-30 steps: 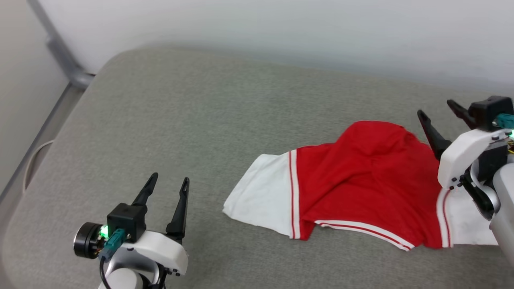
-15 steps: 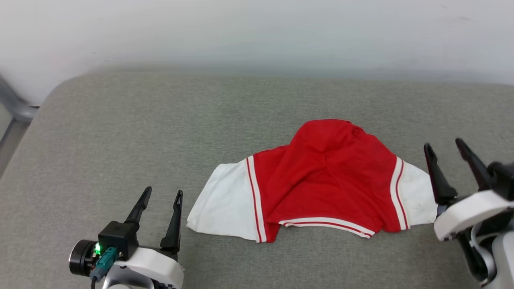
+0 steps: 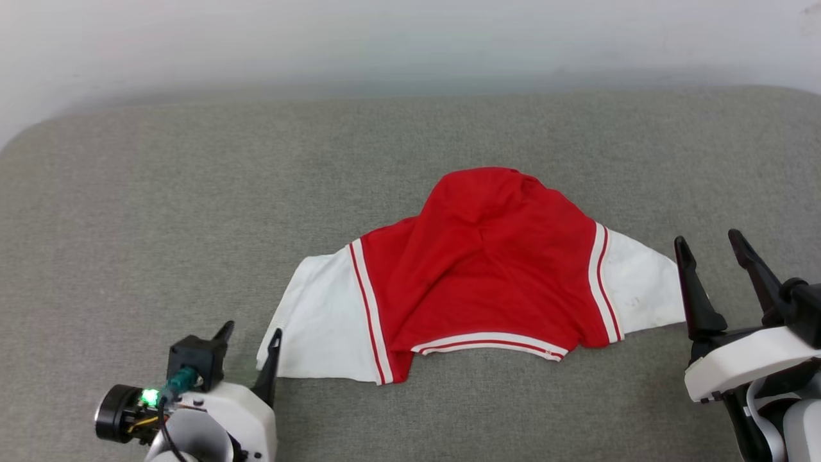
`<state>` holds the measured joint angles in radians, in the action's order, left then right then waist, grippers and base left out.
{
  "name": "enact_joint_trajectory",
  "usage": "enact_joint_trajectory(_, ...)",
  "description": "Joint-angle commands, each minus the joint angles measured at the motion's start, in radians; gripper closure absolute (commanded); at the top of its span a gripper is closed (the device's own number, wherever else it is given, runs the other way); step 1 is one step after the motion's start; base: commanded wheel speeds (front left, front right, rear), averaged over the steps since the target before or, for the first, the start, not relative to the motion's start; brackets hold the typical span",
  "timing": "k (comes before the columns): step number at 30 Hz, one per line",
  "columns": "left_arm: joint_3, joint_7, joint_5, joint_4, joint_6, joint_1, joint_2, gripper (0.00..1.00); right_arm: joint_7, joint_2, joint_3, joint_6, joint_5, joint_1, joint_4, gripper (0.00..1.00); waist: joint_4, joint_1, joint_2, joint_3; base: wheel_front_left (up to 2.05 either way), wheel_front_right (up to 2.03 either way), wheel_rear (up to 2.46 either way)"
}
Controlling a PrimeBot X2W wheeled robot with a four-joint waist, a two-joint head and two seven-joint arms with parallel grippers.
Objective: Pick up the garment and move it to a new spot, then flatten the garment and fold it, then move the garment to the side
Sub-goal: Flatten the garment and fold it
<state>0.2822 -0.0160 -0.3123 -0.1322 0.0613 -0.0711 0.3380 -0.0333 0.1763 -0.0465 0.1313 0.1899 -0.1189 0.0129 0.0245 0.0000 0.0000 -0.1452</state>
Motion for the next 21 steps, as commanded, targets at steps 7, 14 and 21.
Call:
enact_joint_trajectory(7,0.020,0.271,0.020,0.060,0.034,-0.011,0.070,0.00,0.016,-0.020,-0.005,-0.001,-0.018,0.017,-0.040,0.00,0.037,0.0000,0.0000,-0.055,0.00,0.00,0.00)
enact_joint_trajectory(14,0.043,0.391,0.019,0.078,0.038,-0.009,0.089,0.00,0.013,-0.033,-0.009,-0.001,-0.027,-0.001,-0.044,0.00,0.056,0.0000,0.0000,-0.099,0.00,0.00,0.00)
enact_joint_trajectory(21,0.075,0.480,-0.009,0.033,0.013,-0.005,0.094,1.00,0.008,-0.040,-0.015,-0.001,-0.033,-0.017,-0.037,0.00,0.060,0.0000,0.0000,-0.123,0.00,0.00,0.00)
